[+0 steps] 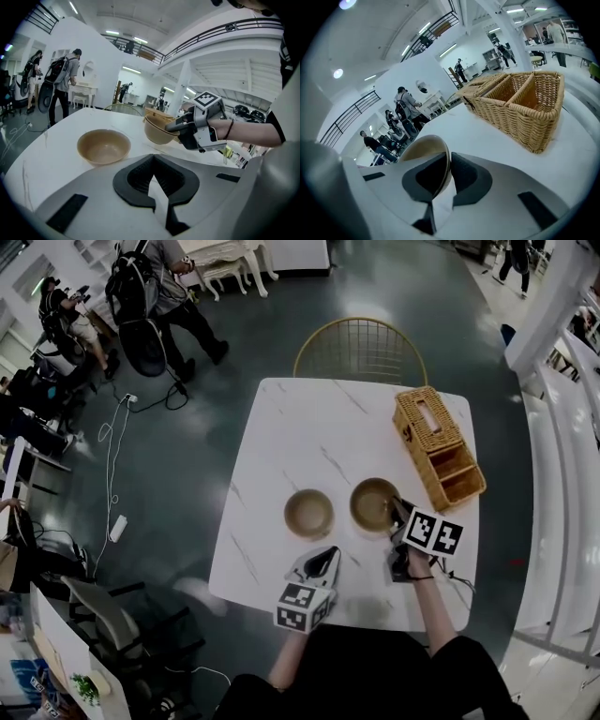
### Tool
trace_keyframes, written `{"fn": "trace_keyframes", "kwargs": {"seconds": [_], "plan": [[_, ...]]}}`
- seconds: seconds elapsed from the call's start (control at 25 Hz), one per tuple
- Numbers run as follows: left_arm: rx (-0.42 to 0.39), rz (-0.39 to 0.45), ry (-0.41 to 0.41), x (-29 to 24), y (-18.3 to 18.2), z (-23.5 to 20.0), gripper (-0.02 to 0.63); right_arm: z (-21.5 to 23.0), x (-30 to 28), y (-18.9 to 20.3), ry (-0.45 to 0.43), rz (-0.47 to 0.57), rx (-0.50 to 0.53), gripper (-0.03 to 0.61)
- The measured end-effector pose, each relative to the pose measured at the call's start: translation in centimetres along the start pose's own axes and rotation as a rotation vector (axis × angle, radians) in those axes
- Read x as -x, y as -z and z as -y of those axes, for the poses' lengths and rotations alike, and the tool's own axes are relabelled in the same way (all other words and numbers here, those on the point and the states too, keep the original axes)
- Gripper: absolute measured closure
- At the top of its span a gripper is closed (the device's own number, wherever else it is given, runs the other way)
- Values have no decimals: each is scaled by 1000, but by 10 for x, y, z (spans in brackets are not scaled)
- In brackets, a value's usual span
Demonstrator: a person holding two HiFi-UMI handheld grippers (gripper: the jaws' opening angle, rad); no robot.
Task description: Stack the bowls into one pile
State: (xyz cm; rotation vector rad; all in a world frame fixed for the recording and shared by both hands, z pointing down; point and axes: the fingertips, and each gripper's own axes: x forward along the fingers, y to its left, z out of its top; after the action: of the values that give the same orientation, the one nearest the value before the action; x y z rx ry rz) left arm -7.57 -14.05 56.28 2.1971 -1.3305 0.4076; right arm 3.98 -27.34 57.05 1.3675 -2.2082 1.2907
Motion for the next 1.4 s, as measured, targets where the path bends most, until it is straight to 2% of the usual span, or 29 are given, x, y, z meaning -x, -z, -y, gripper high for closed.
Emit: {"fn": "trace_keyframes", "kwargs": {"seconds": [0.6,1.0,1.4], "plan": [[21,34,-62,23,1,-16,600,-49,-9,4,-141,14,-52,543],[45,49,-108,38,7,-30,600,-84,-24,15,-203,-21,-6,543],[64,53,-136,49,10,-38,600,-107,-41,28,-214,-82,72,543]]}}
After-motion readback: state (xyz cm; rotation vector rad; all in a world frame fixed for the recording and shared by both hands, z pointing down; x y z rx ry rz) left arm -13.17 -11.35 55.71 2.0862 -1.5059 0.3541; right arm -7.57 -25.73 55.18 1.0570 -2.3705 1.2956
